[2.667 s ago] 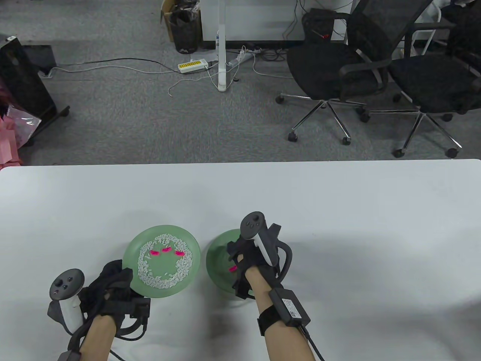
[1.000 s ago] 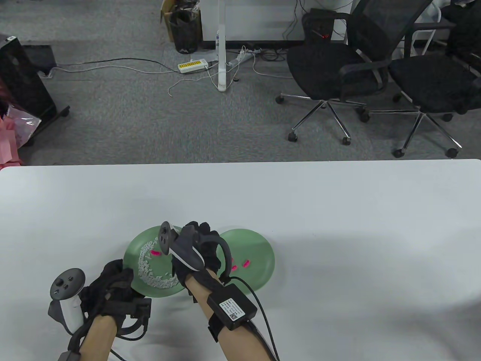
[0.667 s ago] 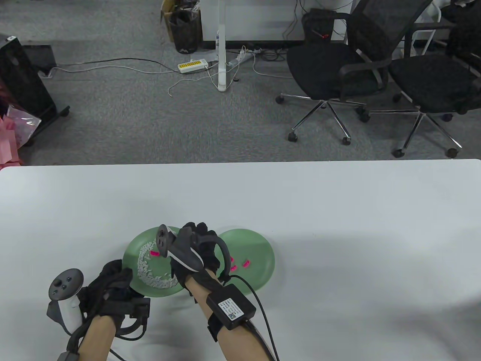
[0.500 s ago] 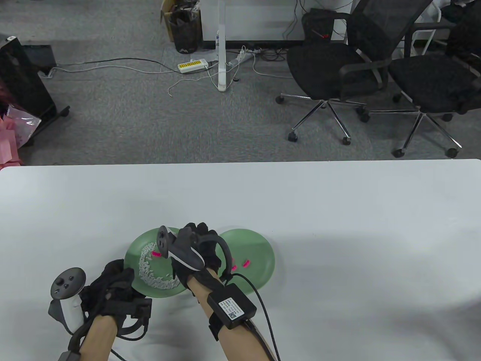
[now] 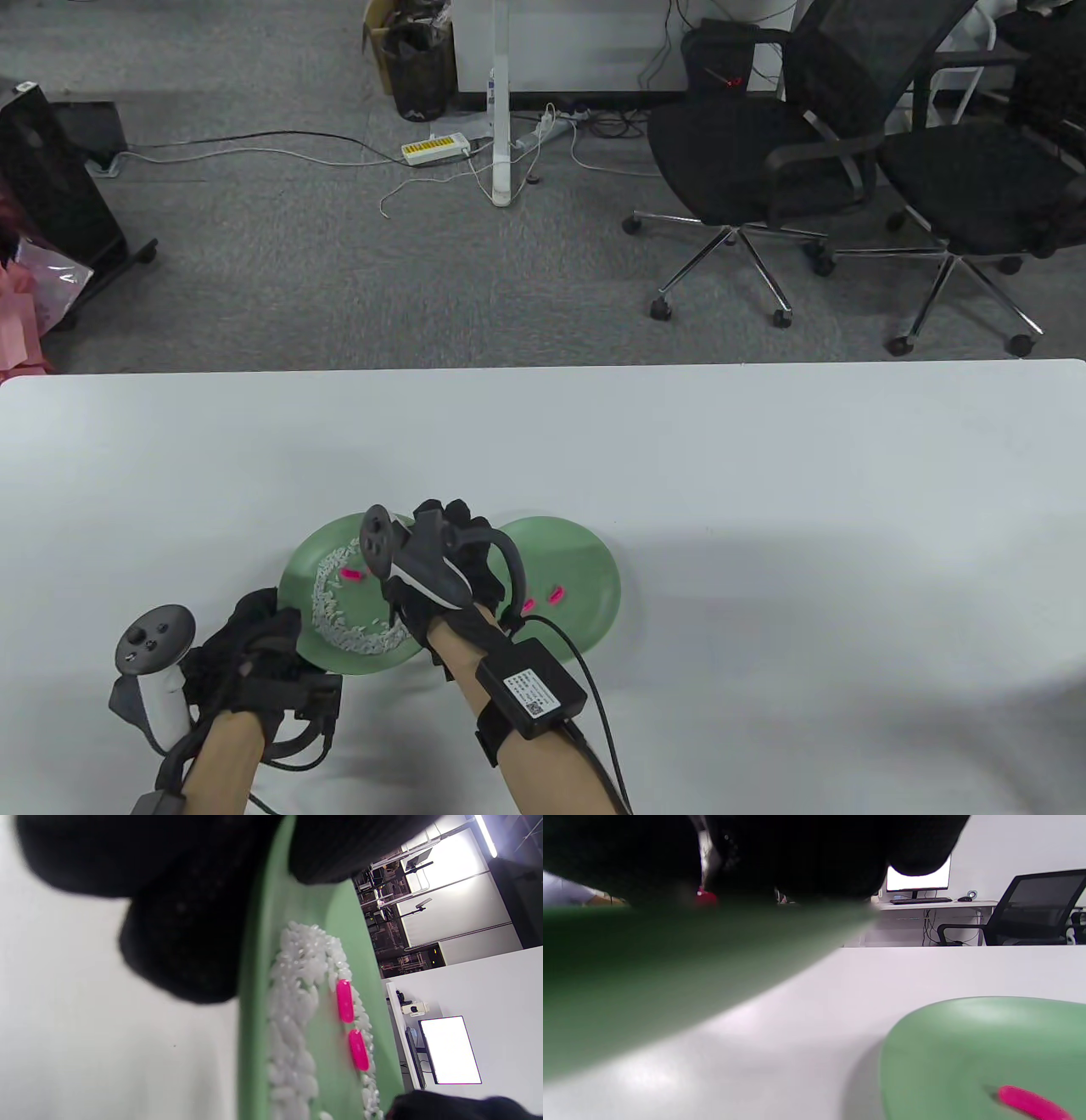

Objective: Pick gummy candy with hand pinch into plate

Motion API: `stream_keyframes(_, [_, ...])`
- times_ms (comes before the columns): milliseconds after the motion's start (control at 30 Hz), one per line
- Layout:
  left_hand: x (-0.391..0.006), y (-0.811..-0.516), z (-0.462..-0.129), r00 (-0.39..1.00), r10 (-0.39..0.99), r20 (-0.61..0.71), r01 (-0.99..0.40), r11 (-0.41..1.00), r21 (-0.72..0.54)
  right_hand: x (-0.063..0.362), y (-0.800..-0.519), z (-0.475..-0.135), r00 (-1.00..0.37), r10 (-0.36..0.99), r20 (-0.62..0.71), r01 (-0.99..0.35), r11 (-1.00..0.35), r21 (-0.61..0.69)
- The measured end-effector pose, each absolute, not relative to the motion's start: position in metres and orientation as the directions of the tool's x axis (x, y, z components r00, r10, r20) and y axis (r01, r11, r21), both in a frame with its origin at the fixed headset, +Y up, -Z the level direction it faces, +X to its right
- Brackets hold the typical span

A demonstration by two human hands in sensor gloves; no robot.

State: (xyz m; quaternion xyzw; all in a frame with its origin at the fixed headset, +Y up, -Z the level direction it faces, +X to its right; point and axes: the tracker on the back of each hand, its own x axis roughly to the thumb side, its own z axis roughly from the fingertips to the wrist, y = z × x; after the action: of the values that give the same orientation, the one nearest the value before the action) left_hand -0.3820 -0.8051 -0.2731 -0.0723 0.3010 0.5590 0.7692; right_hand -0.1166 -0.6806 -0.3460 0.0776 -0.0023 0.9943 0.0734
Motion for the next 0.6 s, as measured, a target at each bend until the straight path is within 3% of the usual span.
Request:
stream_keyframes(300, [-0.386,-0.804,-0.271,0.186,0.813,-0.552,-0.896,0.371,0.244,-0.05,-0.666,-0.364,-0.958,0.288,0.004,-0.288,-0.957,-0.025])
stream_keyframes(600, [-0.387,-0.803,-0.272,0.183,0.817,-0.547,-0.899,0.364,0.243,0.016,-0.72,-0.377,-0.956,0.23,-0.183,-0.246,-0.967,0.067])
